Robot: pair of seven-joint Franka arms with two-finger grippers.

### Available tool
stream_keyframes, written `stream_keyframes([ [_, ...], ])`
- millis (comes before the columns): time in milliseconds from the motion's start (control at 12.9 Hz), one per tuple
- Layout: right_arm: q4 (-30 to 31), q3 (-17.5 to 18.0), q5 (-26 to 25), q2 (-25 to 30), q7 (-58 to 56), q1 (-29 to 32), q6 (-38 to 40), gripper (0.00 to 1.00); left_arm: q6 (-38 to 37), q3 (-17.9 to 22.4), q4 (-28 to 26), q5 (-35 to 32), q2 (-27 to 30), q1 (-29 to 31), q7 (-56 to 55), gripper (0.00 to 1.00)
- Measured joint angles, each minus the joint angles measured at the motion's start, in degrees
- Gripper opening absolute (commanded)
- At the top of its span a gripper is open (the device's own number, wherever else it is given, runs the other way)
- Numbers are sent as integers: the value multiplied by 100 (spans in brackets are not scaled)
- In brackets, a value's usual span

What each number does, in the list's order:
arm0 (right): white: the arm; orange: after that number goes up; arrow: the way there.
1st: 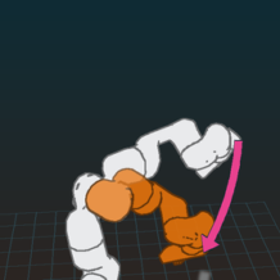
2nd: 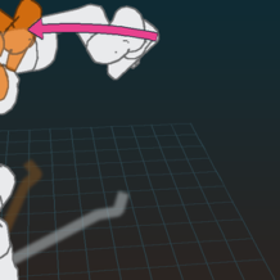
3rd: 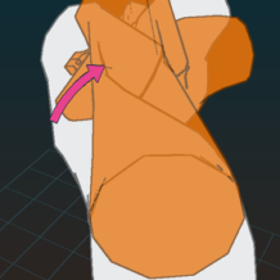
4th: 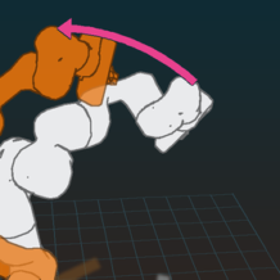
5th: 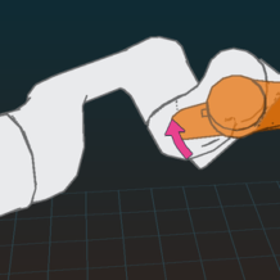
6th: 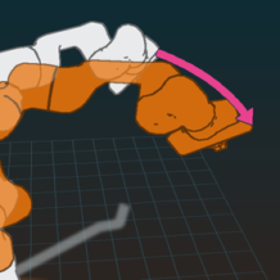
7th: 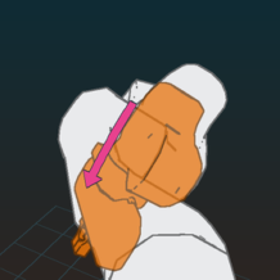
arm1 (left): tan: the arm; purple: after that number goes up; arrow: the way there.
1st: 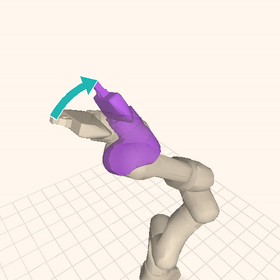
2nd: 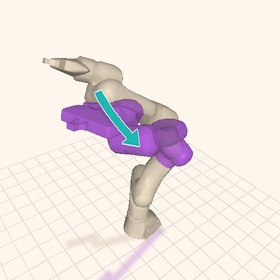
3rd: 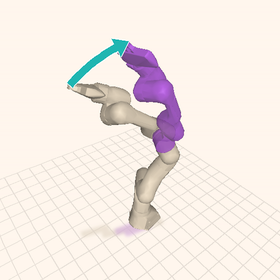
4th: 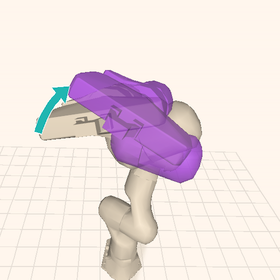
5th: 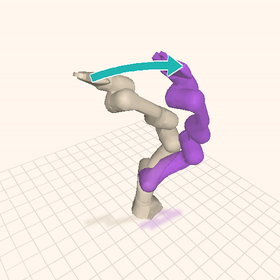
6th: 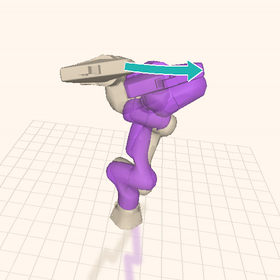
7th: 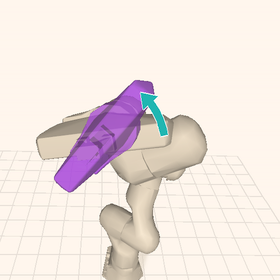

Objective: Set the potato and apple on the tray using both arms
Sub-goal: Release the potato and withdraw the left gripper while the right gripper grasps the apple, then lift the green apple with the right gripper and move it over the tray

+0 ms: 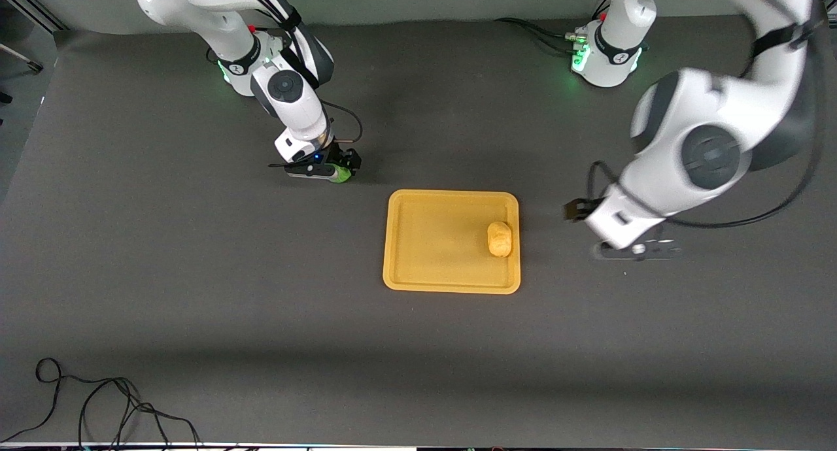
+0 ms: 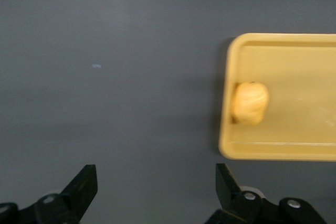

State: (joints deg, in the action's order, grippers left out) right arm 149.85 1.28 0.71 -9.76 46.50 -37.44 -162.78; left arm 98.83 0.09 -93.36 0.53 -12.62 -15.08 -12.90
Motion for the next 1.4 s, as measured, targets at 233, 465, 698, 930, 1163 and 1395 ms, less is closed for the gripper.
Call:
stream_keyframes([
  [233, 4, 1, 0, -85, 27, -138, 1, 44, 22, 24, -259, -275, 589, 500, 826, 100],
  [465, -53, -10, 0, -62, 30, -146, 89, 43, 306, 31, -721, -314, 1025, 900, 1748, 100],
  [698, -752, -212, -35, 384, -25, -142, 1635, 43, 315, 32, -813, -314, 1100, 1135, 2022, 100],
  [930, -2377, -501, -70, 902, -183, -111, 3968, 43, 169, 4, -818, -315, 1042, 1138, 2161, 100],
  [1163, -4152, -521, -68, 601, -170, -118, 5169, 44, 485, 10, -819, -301, 1095, 1317, 2259, 100],
  [1395, -5828, -435, -28, -466, 289, -212, 5500, 44, 95, 6, -760, -295, 1421, 1380, 2300, 100],
])
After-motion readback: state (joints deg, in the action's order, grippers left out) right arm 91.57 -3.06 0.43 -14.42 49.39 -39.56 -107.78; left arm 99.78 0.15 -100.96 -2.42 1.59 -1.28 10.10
